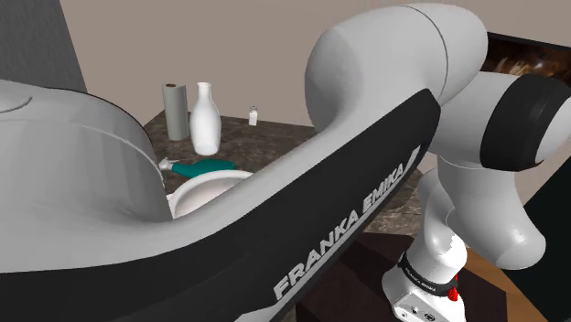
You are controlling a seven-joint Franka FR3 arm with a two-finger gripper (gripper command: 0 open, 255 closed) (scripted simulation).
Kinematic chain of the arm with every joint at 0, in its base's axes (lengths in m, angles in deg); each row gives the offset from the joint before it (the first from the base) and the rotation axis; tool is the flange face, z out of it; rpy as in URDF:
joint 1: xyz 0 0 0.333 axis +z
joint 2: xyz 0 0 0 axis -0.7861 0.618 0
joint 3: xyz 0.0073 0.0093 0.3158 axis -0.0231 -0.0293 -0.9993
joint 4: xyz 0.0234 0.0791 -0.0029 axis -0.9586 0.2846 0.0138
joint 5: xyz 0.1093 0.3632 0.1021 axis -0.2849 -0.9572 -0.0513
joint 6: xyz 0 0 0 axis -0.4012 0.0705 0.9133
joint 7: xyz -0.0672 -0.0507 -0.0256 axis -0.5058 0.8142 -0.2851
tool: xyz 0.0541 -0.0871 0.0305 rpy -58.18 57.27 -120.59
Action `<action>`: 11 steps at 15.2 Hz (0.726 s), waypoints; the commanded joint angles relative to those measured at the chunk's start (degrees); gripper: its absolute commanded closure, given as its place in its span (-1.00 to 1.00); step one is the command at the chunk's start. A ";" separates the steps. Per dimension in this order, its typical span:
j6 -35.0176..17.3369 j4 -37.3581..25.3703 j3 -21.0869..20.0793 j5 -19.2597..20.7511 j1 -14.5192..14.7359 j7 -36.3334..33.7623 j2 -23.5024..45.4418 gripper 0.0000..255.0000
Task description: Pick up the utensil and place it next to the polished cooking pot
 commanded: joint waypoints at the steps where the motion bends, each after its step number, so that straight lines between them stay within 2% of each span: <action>1: -1.64 1.54 0.07 0.12 -0.14 -0.19 0.11 1.00; 11: -8.21 6.46 0.60 1.04 -0.37 -1.05 1.92 1.00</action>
